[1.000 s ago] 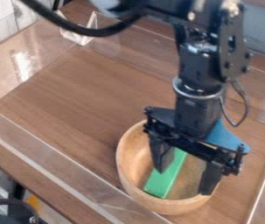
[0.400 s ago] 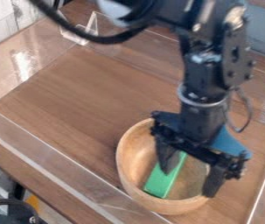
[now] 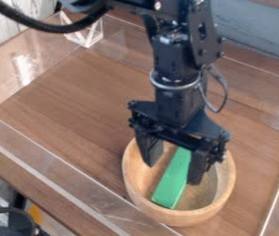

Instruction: Remove the green block from inside the brown bowl and put it on the table

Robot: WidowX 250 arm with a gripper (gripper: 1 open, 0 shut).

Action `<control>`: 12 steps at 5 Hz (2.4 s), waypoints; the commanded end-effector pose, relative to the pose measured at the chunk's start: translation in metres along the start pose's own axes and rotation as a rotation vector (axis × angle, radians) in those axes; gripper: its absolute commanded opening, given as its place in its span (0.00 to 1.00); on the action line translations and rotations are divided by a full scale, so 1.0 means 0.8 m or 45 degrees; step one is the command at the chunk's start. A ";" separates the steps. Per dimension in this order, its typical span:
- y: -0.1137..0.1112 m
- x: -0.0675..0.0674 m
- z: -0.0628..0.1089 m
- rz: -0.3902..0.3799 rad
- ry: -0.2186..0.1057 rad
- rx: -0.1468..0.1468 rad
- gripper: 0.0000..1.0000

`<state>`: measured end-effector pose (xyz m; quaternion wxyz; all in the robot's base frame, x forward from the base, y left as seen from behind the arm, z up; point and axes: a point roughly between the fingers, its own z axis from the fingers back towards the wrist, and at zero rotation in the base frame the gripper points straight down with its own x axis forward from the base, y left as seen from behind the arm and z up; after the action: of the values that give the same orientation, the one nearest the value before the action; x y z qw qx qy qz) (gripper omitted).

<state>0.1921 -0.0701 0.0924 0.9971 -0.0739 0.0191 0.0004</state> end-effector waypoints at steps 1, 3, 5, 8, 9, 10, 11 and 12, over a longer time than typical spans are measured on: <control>-0.005 0.006 0.006 0.022 -0.050 -0.004 1.00; -0.030 0.021 -0.003 0.026 -0.058 0.012 1.00; -0.005 0.013 0.021 0.011 -0.043 0.001 1.00; -0.011 0.008 0.031 -0.003 -0.053 -0.012 1.00; -0.018 0.018 0.025 -0.021 -0.062 0.000 1.00; -0.026 0.027 0.018 -0.032 -0.075 0.020 1.00; -0.034 0.028 0.026 0.003 -0.090 0.038 1.00; -0.040 0.026 0.037 0.030 -0.105 0.048 1.00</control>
<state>0.2082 -0.0963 0.1116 0.9988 -0.0467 0.0040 0.0156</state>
